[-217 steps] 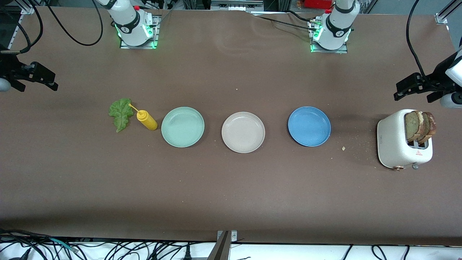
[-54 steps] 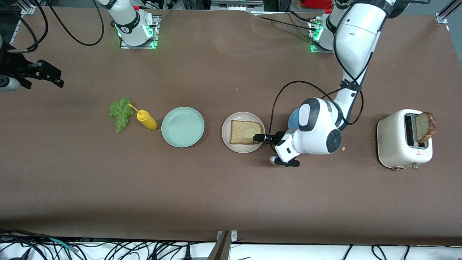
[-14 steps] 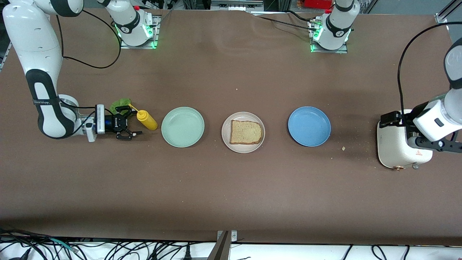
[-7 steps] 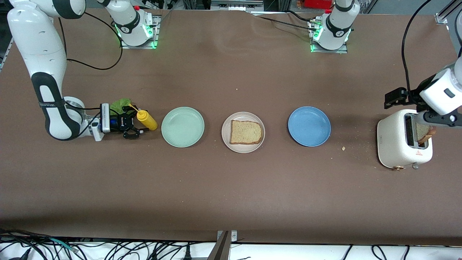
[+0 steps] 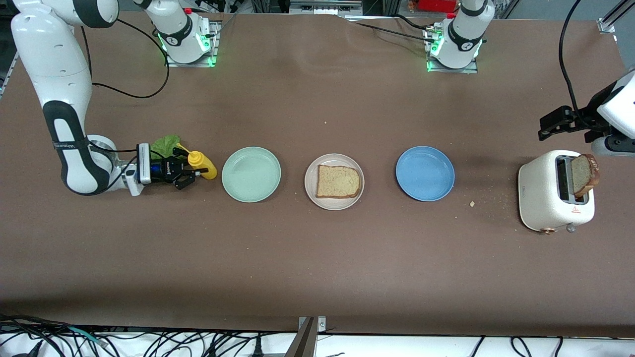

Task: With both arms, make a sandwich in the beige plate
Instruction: 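Grasp the yellow bottle with the right gripper and lift it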

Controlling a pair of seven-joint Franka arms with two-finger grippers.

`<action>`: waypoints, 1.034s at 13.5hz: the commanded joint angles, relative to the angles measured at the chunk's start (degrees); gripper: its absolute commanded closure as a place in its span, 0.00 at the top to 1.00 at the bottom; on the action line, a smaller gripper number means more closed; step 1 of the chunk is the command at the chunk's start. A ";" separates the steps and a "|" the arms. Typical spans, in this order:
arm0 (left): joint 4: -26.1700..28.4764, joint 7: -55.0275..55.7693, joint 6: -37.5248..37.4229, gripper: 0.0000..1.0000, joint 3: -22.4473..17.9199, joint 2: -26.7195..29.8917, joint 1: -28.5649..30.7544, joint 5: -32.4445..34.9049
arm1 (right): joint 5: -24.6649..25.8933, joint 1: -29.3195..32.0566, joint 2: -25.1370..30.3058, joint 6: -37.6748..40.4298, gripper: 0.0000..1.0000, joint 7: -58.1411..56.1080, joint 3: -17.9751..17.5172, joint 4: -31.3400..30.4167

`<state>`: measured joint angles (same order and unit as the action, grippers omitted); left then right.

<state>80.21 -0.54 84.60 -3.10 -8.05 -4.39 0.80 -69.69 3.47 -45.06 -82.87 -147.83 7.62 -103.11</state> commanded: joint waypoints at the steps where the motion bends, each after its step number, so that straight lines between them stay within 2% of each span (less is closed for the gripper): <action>1: 0.82 0.98 -0.32 1.00 0.20 1.10 0.09 -0.17 | -0.10 -0.30 2.51 1.83 0.00 7.79 -0.32 3.08; 4: 1.00 0.98 -0.23 1.00 0.19 1.54 -0.26 -1.15 | 4.11 -3.55 5.94 0.95 0.00 20.95 -0.15 9.04; 7: 1.35 0.98 -0.32 1.00 0.19 1.81 -0.35 -1.15 | 10.17 -6.79 5.95 -0.97 0.00 30.47 -0.06 16.43; 14: 1.09 0.80 -0.58 1.00 0.28 0.22 -0.09 -1.15 | 25.54 -19.36 7.18 -11.69 0.00 56.47 0.20 25.23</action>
<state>81.16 -0.24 84.40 -2.90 -8.11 -4.64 0.50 -48.39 -13.00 -37.99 -93.02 -98.02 7.31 -80.40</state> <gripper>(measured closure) 0.000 0.952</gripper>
